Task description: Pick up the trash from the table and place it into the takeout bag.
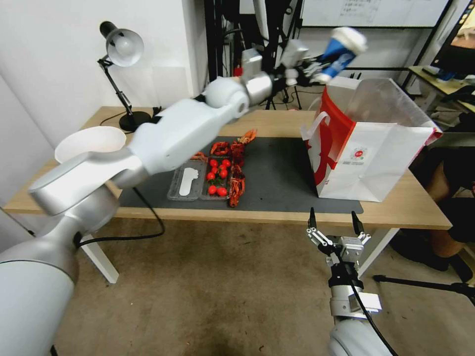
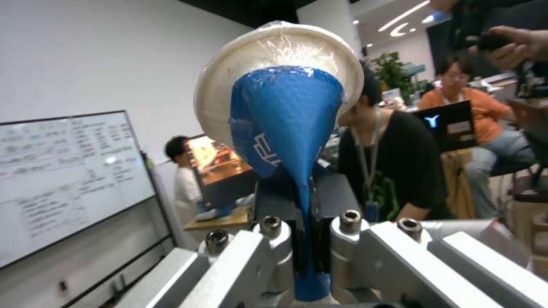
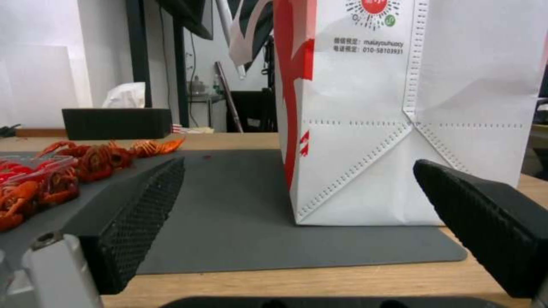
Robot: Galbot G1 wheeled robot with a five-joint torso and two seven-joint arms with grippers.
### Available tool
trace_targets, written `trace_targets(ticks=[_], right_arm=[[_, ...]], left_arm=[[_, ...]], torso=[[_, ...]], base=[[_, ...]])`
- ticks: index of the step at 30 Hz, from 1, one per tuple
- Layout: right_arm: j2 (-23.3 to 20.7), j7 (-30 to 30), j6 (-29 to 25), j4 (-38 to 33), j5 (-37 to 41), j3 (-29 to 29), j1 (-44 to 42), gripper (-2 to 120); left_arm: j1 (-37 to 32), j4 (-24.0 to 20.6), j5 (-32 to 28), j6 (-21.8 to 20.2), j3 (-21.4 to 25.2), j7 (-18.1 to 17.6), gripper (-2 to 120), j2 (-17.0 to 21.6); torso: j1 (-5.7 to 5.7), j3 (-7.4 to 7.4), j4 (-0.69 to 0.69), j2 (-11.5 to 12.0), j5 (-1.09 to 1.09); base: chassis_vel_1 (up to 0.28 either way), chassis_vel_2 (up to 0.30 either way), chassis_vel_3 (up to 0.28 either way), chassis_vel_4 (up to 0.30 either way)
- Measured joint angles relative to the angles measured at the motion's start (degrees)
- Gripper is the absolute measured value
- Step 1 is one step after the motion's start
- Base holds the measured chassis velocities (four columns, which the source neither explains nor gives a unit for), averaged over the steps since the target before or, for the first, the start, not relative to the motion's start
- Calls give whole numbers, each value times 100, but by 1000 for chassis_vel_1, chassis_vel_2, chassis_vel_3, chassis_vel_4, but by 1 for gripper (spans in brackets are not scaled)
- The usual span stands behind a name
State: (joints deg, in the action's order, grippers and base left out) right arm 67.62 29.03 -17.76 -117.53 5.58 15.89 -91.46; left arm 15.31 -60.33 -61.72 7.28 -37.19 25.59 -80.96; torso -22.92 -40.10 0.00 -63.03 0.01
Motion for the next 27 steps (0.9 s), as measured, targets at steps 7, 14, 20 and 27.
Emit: trace_targets(ticks=[7, 14, 20, 27], right_arm=[[16, -3, 2, -64, -7, 1, 0, 100], [31, -3, 4, -90, -7, 15, 6, 100], [35, -3, -3, -64, -2, 16, 33, 100], [17, -3, -4, -55, 6, 14, 66, 100]], left_arm=[[39, 499, 33, 16, -256, 37, 0, -554], [-100, 868, 226, 36, -375, 102, 0, -784], [-135, 785, 251, 37, -447, 93, 18, -715], [-135, 715, 255, 29, -449, 71, 45, -660]], torso=[[0, 0, 0, 0, 0], [0, 0, 1, 1, -1], [0, 0, 1, 0, -2], [0, 0, 0, 0, -2]], base=[[0, 0, 0, 0], [0, 0, 0, 0], [0, 0, 0, 0], [0, 0, 0, 0]])
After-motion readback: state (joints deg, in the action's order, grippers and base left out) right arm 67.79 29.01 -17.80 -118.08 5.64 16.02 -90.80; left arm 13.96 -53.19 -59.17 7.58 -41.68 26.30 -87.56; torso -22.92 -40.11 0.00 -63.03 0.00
